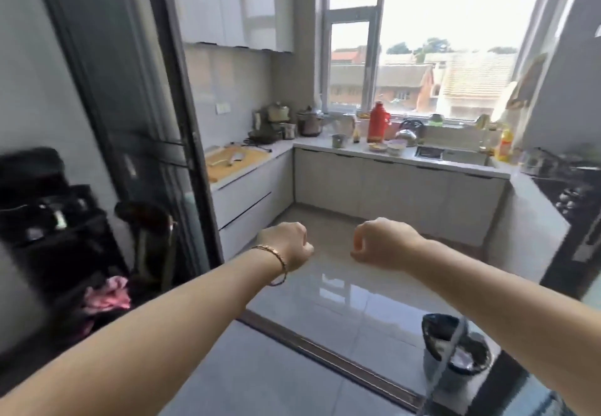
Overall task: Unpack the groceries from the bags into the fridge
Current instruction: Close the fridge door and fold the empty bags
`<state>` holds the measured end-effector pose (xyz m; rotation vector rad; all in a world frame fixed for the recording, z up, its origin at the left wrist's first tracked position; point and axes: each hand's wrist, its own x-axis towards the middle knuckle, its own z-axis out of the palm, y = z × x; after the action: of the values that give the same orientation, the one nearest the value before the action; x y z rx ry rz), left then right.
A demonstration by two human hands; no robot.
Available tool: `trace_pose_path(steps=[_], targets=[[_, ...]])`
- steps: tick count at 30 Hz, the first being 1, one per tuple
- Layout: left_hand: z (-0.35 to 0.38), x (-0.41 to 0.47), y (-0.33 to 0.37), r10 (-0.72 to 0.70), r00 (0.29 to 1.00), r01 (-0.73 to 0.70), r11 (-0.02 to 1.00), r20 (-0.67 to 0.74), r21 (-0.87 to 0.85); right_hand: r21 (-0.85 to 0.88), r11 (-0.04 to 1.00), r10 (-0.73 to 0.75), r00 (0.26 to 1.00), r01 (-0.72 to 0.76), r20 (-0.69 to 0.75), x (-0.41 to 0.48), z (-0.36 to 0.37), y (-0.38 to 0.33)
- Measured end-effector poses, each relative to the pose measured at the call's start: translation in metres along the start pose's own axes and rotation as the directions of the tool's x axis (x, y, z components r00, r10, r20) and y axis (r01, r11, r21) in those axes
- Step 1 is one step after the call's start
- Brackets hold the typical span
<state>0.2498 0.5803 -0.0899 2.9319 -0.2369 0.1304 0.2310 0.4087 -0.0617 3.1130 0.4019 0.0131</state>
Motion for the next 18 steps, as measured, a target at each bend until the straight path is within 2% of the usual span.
trace_pose_path(steps=[3, 6, 11, 13, 15, 18], targets=[[-0.018, -0.058, -0.116, -0.185, 0.983, 0.185, 0.982, 0.001, 0.033, 0.006, 0.988, -0.157, 0.987, 0.157, 0.031, 0.027, 0.017, -0.117], [-0.038, -0.122, -0.224, -0.352, 0.936, 0.352, 0.935, -0.006, 0.042, 0.033, 0.945, -0.326, 0.944, 0.325, 0.048, 0.041, 0.027, -0.239], [-0.067, -0.222, -0.371, -0.592, 0.806, 0.592, 0.806, -0.031, 0.009, 0.027, 0.827, -0.561, 0.822, 0.562, 0.097, 0.063, 0.045, -0.426], [-0.074, -0.247, -0.411, -0.654, 0.755, 0.654, 0.756, -0.047, -0.008, 0.025, 0.785, -0.618, 0.780, 0.619, 0.097, 0.070, 0.050, -0.479], [-0.079, -0.277, -0.464, -0.725, 0.685, 0.725, 0.688, -0.071, -0.025, 0.010, 0.714, -0.697, 0.709, 0.700, 0.111, 0.080, 0.060, -0.549], [-0.081, -0.304, -0.517, -0.783, 0.615, 0.785, 0.619, -0.095, -0.018, 0.033, 0.652, -0.756, 0.645, 0.758, 0.114, 0.094, 0.072, -0.614]])
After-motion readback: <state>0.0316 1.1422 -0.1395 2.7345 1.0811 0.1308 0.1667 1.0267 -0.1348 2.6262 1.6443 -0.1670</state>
